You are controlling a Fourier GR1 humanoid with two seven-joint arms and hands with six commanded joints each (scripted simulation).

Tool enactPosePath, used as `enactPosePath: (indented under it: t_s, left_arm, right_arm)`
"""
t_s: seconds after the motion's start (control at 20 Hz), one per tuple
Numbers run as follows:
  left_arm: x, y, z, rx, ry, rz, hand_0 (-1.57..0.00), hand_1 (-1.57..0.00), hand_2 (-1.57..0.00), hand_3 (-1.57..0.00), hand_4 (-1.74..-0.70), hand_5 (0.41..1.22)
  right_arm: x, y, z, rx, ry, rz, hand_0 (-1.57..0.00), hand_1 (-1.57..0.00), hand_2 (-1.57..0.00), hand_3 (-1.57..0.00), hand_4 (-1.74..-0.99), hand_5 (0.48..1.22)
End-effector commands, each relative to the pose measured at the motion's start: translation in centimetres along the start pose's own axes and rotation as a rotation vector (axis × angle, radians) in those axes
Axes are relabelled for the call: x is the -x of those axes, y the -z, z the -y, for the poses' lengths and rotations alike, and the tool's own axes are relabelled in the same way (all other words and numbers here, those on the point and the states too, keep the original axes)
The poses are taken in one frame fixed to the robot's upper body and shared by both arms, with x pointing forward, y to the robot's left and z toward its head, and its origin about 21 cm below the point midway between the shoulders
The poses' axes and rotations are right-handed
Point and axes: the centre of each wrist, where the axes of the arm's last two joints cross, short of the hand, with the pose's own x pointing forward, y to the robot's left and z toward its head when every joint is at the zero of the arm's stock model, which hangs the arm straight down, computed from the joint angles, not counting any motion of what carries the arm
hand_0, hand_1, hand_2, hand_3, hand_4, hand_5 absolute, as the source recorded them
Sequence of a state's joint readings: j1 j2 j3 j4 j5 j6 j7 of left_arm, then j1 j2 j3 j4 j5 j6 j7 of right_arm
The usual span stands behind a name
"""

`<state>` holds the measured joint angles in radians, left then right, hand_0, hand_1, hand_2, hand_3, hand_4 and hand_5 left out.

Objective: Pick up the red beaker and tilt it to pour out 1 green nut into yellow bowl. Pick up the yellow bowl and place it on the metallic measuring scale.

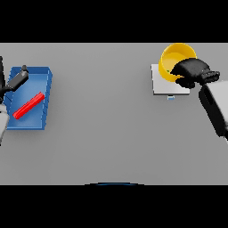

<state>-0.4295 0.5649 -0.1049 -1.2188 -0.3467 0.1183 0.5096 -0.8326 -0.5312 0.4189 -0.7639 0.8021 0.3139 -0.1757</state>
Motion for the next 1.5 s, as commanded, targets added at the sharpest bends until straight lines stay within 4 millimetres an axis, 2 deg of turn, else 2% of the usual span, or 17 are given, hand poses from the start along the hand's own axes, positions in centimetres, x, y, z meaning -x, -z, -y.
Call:
enactPosePath:
  t_s: [0.0,0.15,0.25,0.35,0.4,0.5,0.55,0.65,0.7,0.85,0.95,1.1,1.45]
  left_arm:
    - [0.1,-0.1,0.1,0.002,-0.003,0.004,0.00,0.00,0.00,0.00,-0.72,0.678]
    - [-0.1,-0.1,0.0,0.005,-0.002,-0.006,0.00,0.00,0.00,0.00,-0.73,0.675]
    - [-0.1,0.0,0.3,0.009,0.001,-0.009,0.00,0.00,0.00,0.00,-0.72,0.671]
    - [-0.2,-0.1,0.5,0.010,0.004,0.001,0.00,0.00,0.00,0.00,-0.72,0.668]
    - [0.1,0.0,0.4,0.009,0.004,0.002,0.00,0.00,0.00,0.00,-0.72,0.667]
    - [0.1,0.2,0.1,0.006,0.012,-0.008,0.00,0.00,0.00,0.00,-0.72,0.671]
    - [0.0,0.3,0.3,0.010,0.015,-0.014,0.00,0.00,0.00,0.00,-0.72,0.671]
    - [0.2,0.4,0.5,0.013,0.007,-0.005,0.00,0.00,0.00,0.00,-0.72,0.668]
    - [0.1,0.3,0.5,0.008,0.005,0.003,0.00,0.00,0.00,0.00,-0.72,0.667]
    - [-0.1,0.3,0.3,0.004,0.003,0.009,0.00,0.00,0.00,0.00,-0.72,0.663]
    - [-0.1,0.1,0.5,0.006,0.003,0.005,0.00,0.00,0.00,0.00,-0.72,0.663]
    - [-0.2,0.5,0.8,0.002,0.003,-0.008,0.00,0.00,0.00,0.00,-0.72,0.664]
    - [-0.3,0.5,0.4,0.008,0.012,0.000,0.00,0.00,0.00,0.00,-0.72,0.665]
  right_arm:
    - [0.1,0.1,-0.1,-0.001,0.006,0.004,-1.57,-1.57,-1.40,-1.35,-1.741,1.221]
    - [0.7,0.3,-1.2,-0.005,0.034,0.030,-1.57,-1.57,-1.35,-1.37,-1.741,1.221]
    - [0.1,0.8,-1.5,-0.002,0.051,0.040,-1.56,-1.57,-1.34,-1.44,-1.741,1.221]
    - [0.1,0.9,-1.6,-0.007,0.055,0.038,-1.46,-1.57,-1.34,-1.45,-1.741,1.221]
    - [0.3,0.9,-1.6,-0.006,0.058,0.033,-1.45,-1.50,-1.38,-1.39,-1.734,1.221]
    - [0.0,1.0,-1.2,-0.001,0.068,0.034,-1.49,-1.48,-1.45,-1.10,-1.737,1.221]
    - [0.0,1.0,-1.5,-0.010,0.069,0.035,-1.44,-1.34,-1.29,-0.99,-1.688,1.221]
    - [0.2,0.8,-1.2,-0.024,0.056,0.022,-0.99,-0.88,-0.92,-0.80,-1.629,1.080]
    - [0.1,0.8,-1.3,-0.041,0.042,0.016,-0.79,-0.71,-0.78,-0.72,-1.609,1.029]
    - [0.1,1.0,-1.4,-0.058,0.008,0.027,-0.41,-0.36,-0.46,-0.55,-1.567,0.929]
    - [0.0,1.2,-1.1,-0.053,-0.007,0.060,-0.26,-0.23,-0.30,-0.46,-1.554,0.891]
    - [0.1,1.2,-1.3,-0.041,0.004,0.069,-0.13,-0.12,-0.16,-0.36,-1.542,0.838]
    - [0.9,1.2,-1.7,-0.058,0.033,0.036,-0.03,-0.02,-0.03,-0.17,-1.491,0.752]
